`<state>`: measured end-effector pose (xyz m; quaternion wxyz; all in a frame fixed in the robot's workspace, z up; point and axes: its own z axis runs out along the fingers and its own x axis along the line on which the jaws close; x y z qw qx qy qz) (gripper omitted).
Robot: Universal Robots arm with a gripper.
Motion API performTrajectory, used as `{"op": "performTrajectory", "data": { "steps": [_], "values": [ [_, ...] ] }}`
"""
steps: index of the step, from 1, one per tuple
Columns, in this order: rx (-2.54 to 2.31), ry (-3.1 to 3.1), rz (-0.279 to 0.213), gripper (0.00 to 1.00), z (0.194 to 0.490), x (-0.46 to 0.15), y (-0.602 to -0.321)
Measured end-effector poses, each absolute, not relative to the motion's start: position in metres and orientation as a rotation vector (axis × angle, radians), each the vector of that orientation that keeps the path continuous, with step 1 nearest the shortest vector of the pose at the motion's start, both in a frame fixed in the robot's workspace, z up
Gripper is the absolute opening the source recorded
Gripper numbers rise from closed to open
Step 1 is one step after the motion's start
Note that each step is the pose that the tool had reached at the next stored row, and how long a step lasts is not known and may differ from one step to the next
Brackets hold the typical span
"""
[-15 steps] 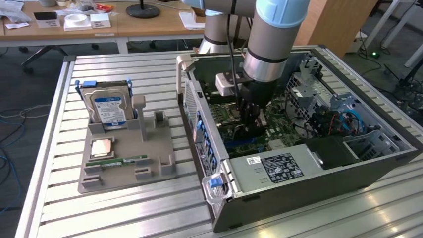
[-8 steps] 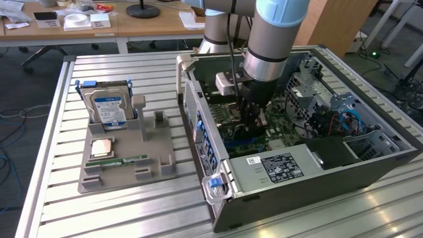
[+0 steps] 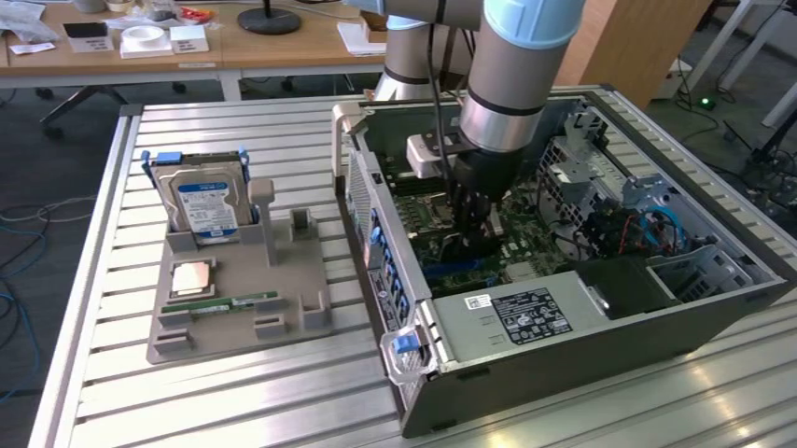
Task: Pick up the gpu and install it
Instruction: 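Insert the gpu into the slot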
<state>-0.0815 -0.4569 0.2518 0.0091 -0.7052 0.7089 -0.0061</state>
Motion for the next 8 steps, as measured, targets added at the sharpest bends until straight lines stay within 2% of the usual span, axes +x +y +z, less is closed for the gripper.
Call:
{"op": "performTrajectory", "data": {
  "steps": [8],
  "values": [
    [-2.180,2.237,-0.020,0.26,0.2512,-0.0816,-0.4577]
  ]
}}
